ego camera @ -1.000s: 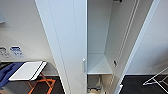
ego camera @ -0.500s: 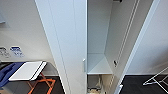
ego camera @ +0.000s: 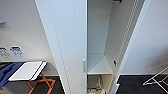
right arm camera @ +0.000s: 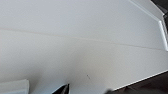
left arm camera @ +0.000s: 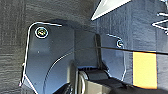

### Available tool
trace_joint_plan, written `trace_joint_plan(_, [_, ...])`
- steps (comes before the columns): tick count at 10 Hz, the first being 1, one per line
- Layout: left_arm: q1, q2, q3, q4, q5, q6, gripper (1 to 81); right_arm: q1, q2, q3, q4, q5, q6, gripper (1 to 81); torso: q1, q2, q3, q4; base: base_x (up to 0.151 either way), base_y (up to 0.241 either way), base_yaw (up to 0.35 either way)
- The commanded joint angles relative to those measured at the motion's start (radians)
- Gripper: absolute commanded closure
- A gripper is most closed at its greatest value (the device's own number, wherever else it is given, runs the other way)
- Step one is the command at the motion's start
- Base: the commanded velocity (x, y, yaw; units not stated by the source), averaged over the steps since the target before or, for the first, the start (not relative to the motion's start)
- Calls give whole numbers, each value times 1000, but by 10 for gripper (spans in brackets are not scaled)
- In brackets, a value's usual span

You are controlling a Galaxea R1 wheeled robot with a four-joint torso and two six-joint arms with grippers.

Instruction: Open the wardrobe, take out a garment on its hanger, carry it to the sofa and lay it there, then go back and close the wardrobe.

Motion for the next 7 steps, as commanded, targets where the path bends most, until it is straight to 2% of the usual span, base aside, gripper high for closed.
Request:
trace_joint_plan(1, [67, 26, -28, 108, -90, 12, 10, 20, 125, 29, -81, 7, -10, 10, 0, 0, 0, 0, 0, 0, 0])
trace_joint_plan(2, [90, 33, -32, 126, -96, 12, 10, 28, 148, 27, -112, 4, -8, 10, 0, 0, 0, 0, 0, 0, 0])
trace_joint_plan(5, [146, 53, -87, 143, -156, 12, 10, 126, 216, -23, -120, -27, -10, 10, 0, 0, 0, 0, 0, 0, 0])
trace_joint_plan(7, [157, 71, -111, 143, -162, 11, 10, 155, 259, -51, -147, -114, -10, 10, 0, 0, 0, 0, 0, 0, 0])
